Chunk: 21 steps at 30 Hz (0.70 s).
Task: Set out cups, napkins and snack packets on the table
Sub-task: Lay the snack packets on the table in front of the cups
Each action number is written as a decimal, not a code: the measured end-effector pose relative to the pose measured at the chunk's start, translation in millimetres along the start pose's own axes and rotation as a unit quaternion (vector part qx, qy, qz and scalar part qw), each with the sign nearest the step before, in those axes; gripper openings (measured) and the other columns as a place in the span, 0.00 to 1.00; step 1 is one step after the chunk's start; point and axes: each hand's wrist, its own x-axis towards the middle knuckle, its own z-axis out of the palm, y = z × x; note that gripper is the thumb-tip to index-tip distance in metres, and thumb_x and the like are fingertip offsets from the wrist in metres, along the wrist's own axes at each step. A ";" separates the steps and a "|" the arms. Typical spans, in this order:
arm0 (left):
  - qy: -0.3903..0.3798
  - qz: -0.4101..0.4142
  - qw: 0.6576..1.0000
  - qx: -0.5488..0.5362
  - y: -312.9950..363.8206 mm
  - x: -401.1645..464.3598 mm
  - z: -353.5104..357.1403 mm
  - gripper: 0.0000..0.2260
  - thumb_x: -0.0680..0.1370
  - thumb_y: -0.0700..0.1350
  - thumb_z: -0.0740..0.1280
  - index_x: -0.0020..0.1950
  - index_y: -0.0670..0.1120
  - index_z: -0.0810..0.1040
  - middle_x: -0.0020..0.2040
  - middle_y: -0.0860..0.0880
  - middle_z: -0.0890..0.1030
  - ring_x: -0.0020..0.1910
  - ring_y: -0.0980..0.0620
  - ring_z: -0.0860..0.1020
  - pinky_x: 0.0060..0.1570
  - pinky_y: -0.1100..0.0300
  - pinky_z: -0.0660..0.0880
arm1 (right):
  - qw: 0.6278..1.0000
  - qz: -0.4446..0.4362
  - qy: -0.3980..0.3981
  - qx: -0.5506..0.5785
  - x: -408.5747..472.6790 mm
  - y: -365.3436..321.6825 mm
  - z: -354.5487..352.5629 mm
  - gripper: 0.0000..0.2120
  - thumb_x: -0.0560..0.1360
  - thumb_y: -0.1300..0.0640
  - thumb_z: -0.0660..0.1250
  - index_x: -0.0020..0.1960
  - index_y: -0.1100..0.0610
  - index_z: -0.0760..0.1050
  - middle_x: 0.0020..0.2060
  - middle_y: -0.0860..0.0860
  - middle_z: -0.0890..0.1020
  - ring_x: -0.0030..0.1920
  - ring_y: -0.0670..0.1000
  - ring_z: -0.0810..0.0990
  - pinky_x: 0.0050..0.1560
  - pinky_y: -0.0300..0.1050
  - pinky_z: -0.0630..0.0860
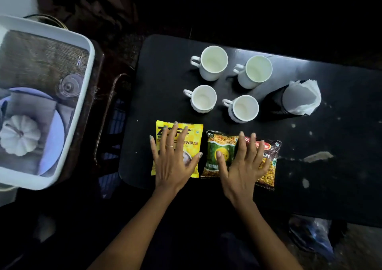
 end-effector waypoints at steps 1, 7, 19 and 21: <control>0.031 0.001 0.999 -0.021 3.1 7.7 -5.7 0.34 0.74 0.66 0.58 0.75 0.52 0.59 0.77 0.49 0.57 0.77 0.47 0.53 0.73 0.43 0.41 | 0.999 0.001 0.027 0.018 6.3 -4.3 -5.3 0.34 0.73 0.36 0.53 0.75 0.48 0.51 0.77 0.52 0.53 0.77 0.53 0.45 0.71 0.65 0.45; 0.112 0.016 0.992 -0.051 25.7 77.3 -36.2 0.40 0.70 0.69 0.63 0.75 0.48 0.59 0.75 0.50 0.64 0.75 0.46 0.58 0.73 0.46 0.42 | 0.990 -0.016 0.106 0.096 67.3 -22.5 -32.4 0.38 0.71 0.48 0.70 0.74 0.57 0.57 0.73 0.57 0.61 0.72 0.59 0.58 0.67 0.61 0.59; 0.023 0.072 0.997 -0.006 30.8 136.1 -42.6 0.35 0.66 0.63 0.71 0.69 0.53 0.68 0.62 0.50 0.79 0.68 0.51 0.69 0.72 0.46 0.42 | 0.990 -0.075 -0.026 0.116 124.9 -15.0 -45.2 0.35 0.69 0.56 0.74 0.71 0.58 0.63 0.65 0.57 0.69 0.64 0.57 0.68 0.61 0.46 0.66; 0.022 0.063 0.998 -0.014 33.7 137.1 -41.1 0.35 0.66 0.63 0.71 0.70 0.53 0.67 0.63 0.50 0.78 0.69 0.51 0.68 0.72 0.46 0.43 | 0.990 -0.075 -0.029 0.115 124.7 -15.0 -45.6 0.35 0.69 0.56 0.74 0.72 0.58 0.62 0.66 0.57 0.68 0.64 0.57 0.68 0.61 0.45 0.66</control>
